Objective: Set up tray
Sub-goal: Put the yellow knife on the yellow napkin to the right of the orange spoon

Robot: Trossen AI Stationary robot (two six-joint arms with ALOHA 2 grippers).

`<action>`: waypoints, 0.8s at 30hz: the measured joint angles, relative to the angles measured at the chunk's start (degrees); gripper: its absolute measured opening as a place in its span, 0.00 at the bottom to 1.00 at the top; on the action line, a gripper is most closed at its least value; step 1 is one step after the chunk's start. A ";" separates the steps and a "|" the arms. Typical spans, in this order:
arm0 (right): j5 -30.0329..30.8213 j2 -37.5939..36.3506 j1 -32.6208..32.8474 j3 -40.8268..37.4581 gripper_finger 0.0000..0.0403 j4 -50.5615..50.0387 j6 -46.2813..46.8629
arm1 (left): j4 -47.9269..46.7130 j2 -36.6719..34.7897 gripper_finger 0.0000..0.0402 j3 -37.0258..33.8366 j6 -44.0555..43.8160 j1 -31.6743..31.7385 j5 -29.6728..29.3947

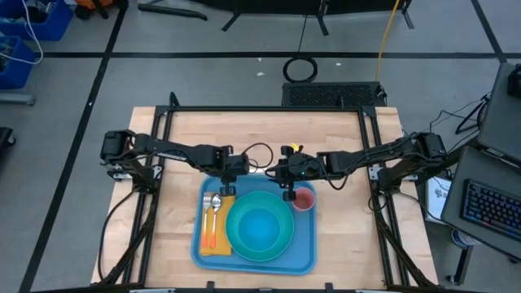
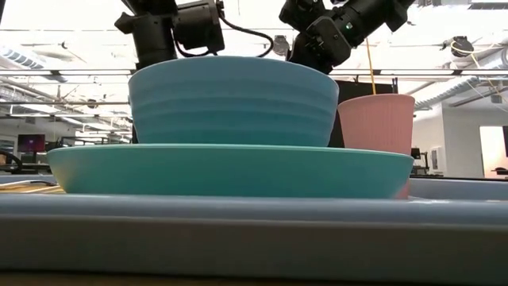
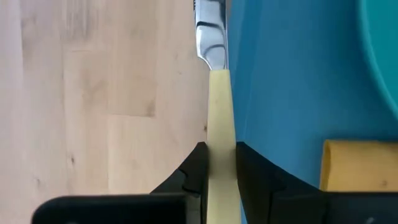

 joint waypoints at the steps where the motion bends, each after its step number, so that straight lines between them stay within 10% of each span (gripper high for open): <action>1: 0.00 0.00 0.00 0.00 0.31 -0.01 -0.02 | -0.25 0.02 0.14 0.00 -1.70 -0.09 -0.12; 15: 6.44 0.00 0.00 0.00 0.31 -0.77 -0.39 | -5.24 -0.34 0.14 0.04 -29.98 -7.53 -0.84; 24: 7.60 0.00 -0.10 -0.02 0.31 0.54 1.94 | -12.12 -2.17 0.14 0.11 -55.82 -17.33 -11.89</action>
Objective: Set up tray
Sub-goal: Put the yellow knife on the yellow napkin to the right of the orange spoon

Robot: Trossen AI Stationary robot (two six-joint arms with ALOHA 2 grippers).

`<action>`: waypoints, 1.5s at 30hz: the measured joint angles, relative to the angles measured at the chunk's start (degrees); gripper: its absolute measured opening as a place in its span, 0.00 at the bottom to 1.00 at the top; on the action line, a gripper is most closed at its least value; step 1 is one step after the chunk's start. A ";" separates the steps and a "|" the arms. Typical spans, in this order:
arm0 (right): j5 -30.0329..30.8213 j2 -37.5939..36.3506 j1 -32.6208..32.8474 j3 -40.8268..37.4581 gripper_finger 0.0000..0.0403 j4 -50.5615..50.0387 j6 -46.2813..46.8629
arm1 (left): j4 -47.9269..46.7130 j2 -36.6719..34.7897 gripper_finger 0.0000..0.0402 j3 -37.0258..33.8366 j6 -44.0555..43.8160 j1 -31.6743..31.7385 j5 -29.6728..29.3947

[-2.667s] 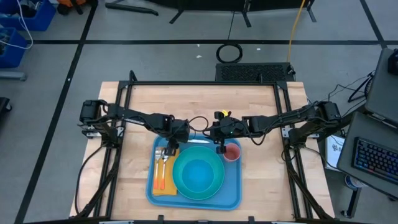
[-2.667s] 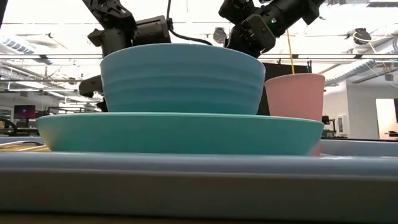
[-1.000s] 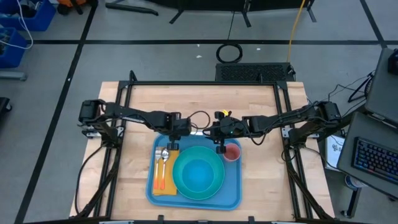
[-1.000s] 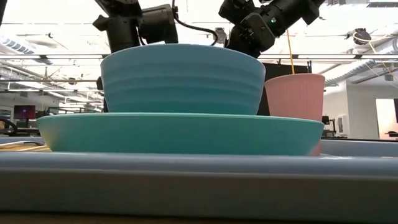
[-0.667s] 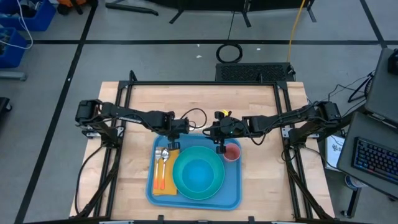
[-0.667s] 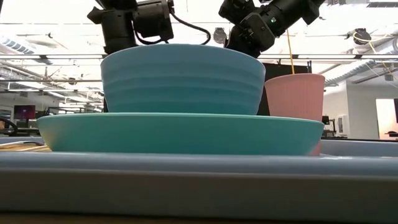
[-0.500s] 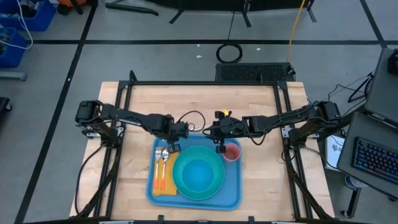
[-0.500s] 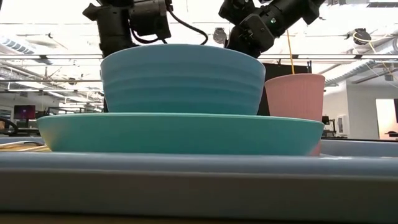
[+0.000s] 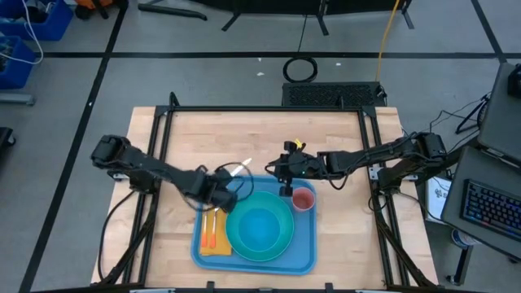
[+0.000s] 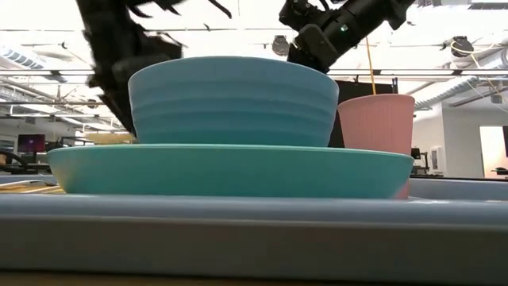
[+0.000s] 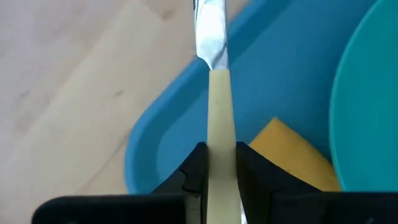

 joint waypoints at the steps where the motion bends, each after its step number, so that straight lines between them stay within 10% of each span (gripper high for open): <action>1: 0.00 0.00 -0.14 0.00 0.31 0.82 0.38 | -0.47 -0.34 0.14 0.00 -2.69 -1.47 -2.12; 17: -6.21 0.00 -0.34 0.00 0.31 20.49 2.82 | -1.46 0.03 0.14 0.00 -28.68 -17.53 -33.69; 29: -15.15 0.17 -2.85 0.00 0.31 31.54 9.50 | 5.99 0.17 0.14 0.00 -17.82 -16.91 -45.24; 45: -11.89 0.26 -3.22 0.00 0.31 37.62 12.81 | 16.36 0.15 0.14 0.00 -6.12 -16.05 -49.39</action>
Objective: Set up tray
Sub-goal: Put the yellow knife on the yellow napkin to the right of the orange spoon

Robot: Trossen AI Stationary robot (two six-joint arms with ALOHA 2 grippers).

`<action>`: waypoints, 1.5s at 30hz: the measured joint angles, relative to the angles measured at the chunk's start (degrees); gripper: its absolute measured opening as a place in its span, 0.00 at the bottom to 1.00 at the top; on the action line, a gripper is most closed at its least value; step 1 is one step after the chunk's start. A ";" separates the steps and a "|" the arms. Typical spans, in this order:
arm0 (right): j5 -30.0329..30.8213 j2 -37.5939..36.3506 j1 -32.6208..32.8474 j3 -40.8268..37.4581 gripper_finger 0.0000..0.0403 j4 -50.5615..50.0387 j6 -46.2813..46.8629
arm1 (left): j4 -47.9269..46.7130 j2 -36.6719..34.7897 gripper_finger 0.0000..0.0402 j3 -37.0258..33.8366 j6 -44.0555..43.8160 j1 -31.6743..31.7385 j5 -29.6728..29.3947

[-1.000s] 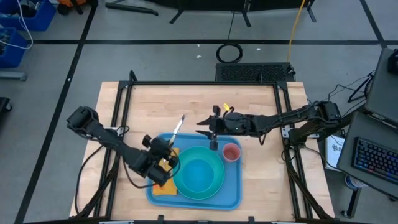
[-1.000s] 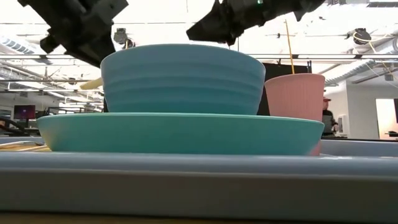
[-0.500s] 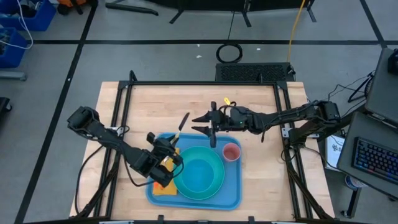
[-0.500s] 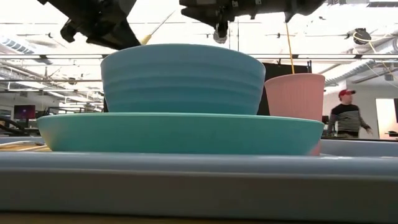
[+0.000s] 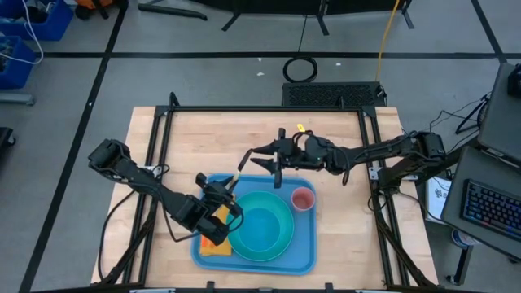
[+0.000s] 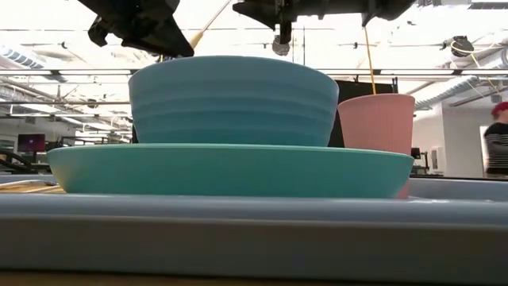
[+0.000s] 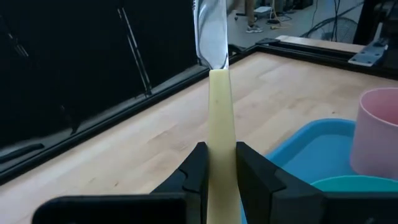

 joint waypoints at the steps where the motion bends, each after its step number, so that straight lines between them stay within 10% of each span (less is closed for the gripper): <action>1: -0.02 0.00 0.01 0.00 0.31 0.41 0.11 | 0.33 0.01 0.14 0.00 0.25 0.00 -0.02; 26: -0.42 0.00 -2.65 0.00 0.30 2.49 4.77 | 1.25 0.00 0.14 0.00 2.30 0.24 0.11; 45: -6.21 0.00 -3.80 0.02 0.01 2.27 5.49 | 1.49 0.00 0.14 -0.01 2.63 0.76 0.85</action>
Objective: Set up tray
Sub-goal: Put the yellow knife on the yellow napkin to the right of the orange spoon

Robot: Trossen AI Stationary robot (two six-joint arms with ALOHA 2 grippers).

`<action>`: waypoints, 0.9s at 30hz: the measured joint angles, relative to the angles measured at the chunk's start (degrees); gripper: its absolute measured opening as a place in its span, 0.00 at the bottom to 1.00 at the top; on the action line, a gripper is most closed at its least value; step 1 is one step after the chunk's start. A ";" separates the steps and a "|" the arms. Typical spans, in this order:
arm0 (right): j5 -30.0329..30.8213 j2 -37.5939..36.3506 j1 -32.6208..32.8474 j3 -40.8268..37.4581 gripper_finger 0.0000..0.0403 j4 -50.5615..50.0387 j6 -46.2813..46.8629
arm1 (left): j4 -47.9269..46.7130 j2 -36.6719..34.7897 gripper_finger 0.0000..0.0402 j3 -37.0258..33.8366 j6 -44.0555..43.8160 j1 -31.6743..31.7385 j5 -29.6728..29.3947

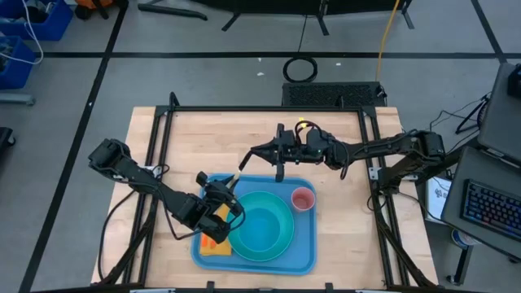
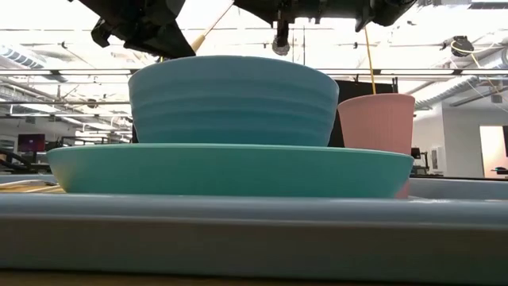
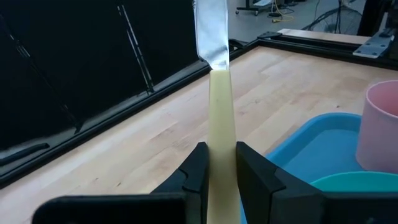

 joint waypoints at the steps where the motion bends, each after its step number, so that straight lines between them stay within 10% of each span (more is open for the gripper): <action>1: -0.48 -0.02 0.00 0.00 0.01 0.00 -0.06 | 0.00 0.00 0.14 -0.02 0.02 0.00 0.17; 15: -1.72 0.04 -0.33 -0.04 0.00 -2.74 -1.18 | 0.57 -0.02 0.30 -0.02 -1.07 0.15 1.72; 27: -5.99 0.00 -0.31 -0.02 0.00 -4.42 1.16 | -0.30 -1.21 0.21 -0.02 5.28 -1.23 2.92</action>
